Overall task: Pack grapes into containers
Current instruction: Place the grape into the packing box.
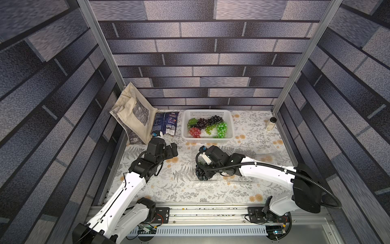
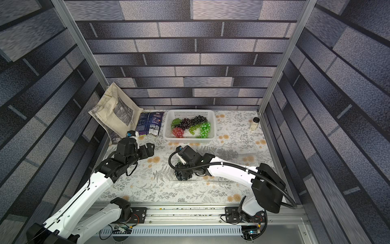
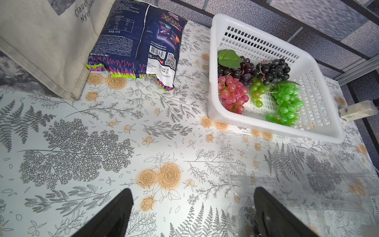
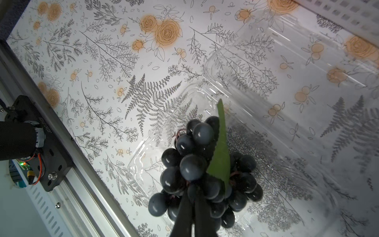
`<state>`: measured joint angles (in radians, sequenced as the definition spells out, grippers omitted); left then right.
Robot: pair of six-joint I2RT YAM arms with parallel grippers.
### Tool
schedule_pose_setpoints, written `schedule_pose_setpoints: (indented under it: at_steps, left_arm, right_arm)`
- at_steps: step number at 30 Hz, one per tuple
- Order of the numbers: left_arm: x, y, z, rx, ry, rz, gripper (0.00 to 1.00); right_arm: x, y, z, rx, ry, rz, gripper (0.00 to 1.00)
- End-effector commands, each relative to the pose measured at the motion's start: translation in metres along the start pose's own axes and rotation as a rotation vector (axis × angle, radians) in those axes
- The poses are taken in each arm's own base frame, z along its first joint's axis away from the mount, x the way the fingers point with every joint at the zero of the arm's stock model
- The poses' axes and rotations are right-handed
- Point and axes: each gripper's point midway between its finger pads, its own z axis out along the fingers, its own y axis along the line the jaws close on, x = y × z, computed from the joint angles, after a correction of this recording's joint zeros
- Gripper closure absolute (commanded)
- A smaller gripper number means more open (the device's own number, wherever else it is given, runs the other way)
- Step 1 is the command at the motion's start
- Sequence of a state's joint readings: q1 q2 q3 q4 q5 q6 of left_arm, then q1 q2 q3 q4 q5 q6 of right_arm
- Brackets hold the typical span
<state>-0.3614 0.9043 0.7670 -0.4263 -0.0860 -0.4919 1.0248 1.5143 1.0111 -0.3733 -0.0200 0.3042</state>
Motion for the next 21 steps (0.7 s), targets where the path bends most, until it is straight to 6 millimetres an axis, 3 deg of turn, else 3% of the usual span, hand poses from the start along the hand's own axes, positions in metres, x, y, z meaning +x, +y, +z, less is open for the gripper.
schedule_pose_setpoints:
  at_steps: [1,6,12,16,21]
  left_arm:
    - [0.002,0.002,0.003,-0.011,-0.003,-0.001,0.05]
    - [0.001,0.001,0.002,-0.010,-0.005,0.002,0.05]
    - [0.000,0.001,0.002,-0.011,-0.006,0.001,0.05]
    - [-0.002,0.000,0.001,-0.012,-0.010,0.005,0.05]
    - [-0.005,-0.002,0.002,-0.012,-0.009,0.004,0.05]
  right_arm:
    - [-0.007,0.007,0.007,-0.021,-0.021,0.020,1.00]
    - [-0.004,0.012,0.018,-0.049,-0.002,0.033,0.93]
    - [-0.004,0.013,0.022,-0.046,0.005,0.031,0.78]
    - [-0.016,0.012,0.001,-0.026,-0.045,0.026,0.62]
    - [-0.027,0.014,-0.027,-0.025,-0.099,0.016,0.56]
